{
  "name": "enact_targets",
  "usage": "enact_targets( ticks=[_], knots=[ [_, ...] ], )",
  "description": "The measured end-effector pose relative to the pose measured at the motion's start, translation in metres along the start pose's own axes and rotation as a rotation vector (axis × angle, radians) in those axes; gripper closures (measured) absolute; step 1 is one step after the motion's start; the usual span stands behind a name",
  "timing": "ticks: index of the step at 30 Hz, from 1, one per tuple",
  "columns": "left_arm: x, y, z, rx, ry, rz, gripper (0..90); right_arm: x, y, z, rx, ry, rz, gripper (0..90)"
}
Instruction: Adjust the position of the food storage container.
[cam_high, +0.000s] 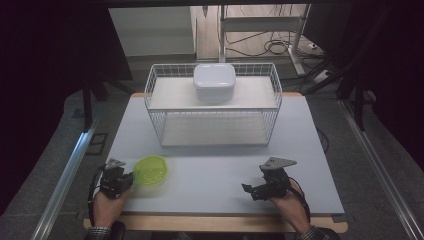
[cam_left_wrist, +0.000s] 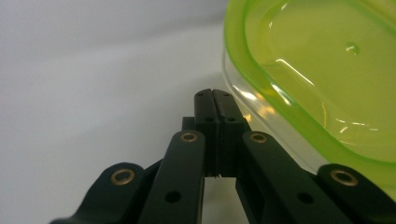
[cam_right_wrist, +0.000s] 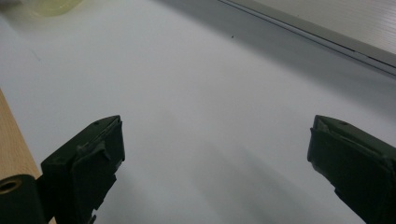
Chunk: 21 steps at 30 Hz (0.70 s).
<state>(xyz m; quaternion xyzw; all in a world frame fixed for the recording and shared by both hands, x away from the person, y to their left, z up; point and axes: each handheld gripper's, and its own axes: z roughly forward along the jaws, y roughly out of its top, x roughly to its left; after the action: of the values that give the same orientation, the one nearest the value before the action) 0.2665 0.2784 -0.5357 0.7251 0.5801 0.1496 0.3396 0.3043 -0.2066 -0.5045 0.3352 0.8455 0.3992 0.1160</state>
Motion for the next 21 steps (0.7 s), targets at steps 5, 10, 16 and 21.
enact_targets(
  ticks=[5, 10, 16, 21],
  knots=[
    [-0.002, -0.003, 0.000, 0.025, -0.028, -0.009, 89.9, 0.000, 0.000, 0.000, -0.001, 0.000, -0.002, 4.1],
    [-0.008, -0.004, 0.000, 0.034, -0.048, 0.002, 89.9, 0.000, 0.000, 0.001, 0.002, 0.000, -0.002, 4.2],
    [-0.012, 0.001, 0.005, 0.024, -0.078, -0.004, 89.9, 0.001, 0.000, 0.002, 0.007, 0.001, -0.007, 4.1],
    [-0.017, 0.008, 0.015, 0.022, -0.110, 0.004, 89.8, 0.002, 0.000, 0.003, 0.009, 0.000, -0.009, 4.1]
  ],
)
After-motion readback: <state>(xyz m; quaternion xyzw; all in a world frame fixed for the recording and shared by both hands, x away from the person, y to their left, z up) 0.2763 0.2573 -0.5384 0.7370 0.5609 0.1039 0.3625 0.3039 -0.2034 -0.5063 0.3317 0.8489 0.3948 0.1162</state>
